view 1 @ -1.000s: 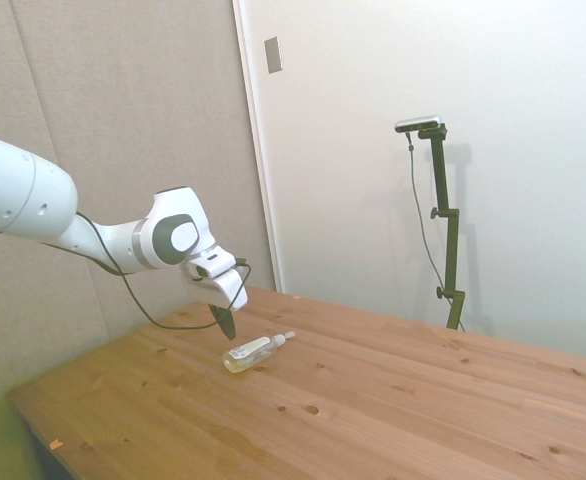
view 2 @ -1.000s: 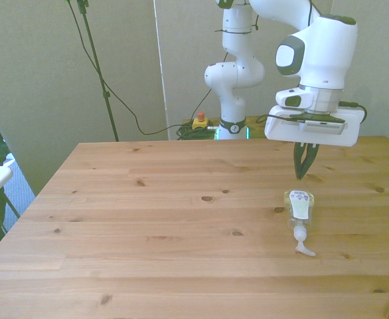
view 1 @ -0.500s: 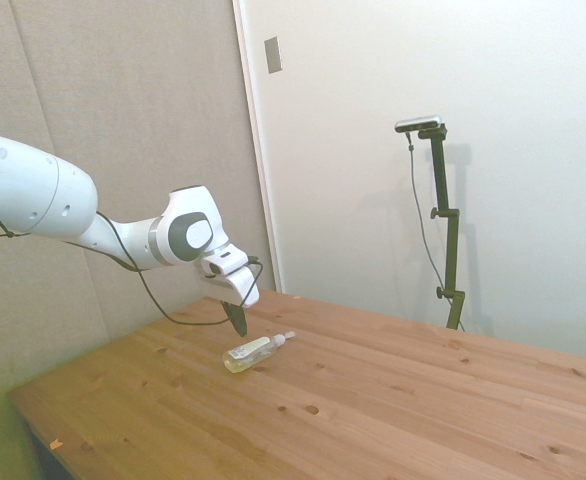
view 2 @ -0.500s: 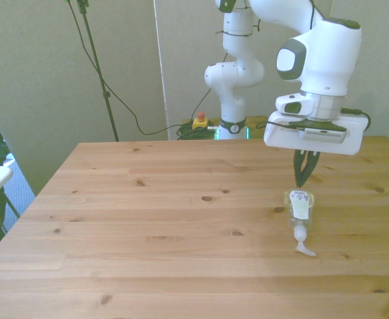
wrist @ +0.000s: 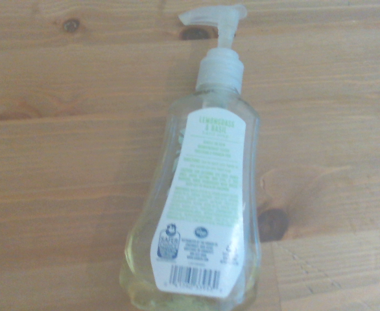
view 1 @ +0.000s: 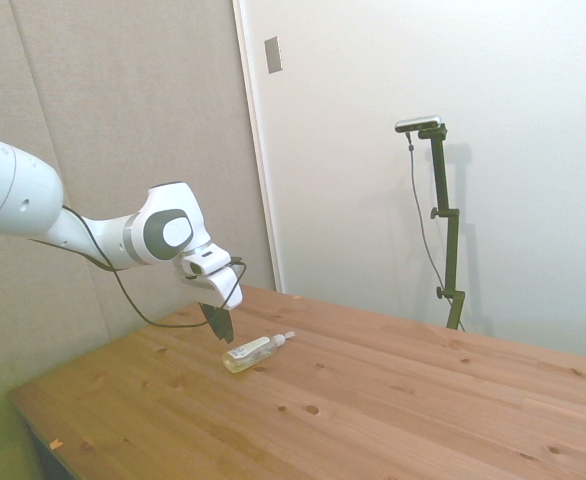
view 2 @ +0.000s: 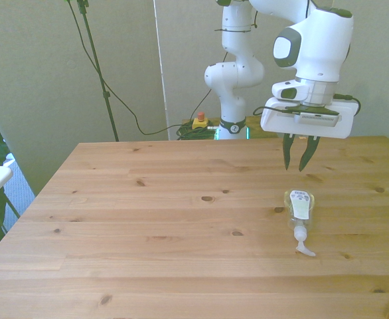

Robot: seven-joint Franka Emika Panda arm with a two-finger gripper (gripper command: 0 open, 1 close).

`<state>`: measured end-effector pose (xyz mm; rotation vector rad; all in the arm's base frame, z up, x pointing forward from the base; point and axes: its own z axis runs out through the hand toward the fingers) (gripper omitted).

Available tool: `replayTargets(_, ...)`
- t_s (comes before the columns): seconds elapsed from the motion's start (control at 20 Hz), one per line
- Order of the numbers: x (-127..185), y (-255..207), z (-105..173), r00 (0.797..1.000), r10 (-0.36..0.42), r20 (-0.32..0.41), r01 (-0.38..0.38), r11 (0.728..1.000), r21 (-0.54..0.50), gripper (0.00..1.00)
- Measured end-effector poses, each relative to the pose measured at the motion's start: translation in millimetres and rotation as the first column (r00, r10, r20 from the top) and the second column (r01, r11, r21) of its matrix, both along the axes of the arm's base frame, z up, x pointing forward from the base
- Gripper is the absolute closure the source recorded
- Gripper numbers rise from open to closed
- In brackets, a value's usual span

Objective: Knock down the sanitizer

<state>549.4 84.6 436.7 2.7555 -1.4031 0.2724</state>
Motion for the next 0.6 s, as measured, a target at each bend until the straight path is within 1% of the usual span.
replayTargets(0.35, -47.1, 16.2, 1.3, 0.998, 0.049, -0.034, -0.048, 0.999, 0.013, 0.00)
replayTargets(0.6, -67.1, 19.4, -2.6, 0.997, 0.061, -0.054, -0.061, 0.998, 0.018, 0.00)
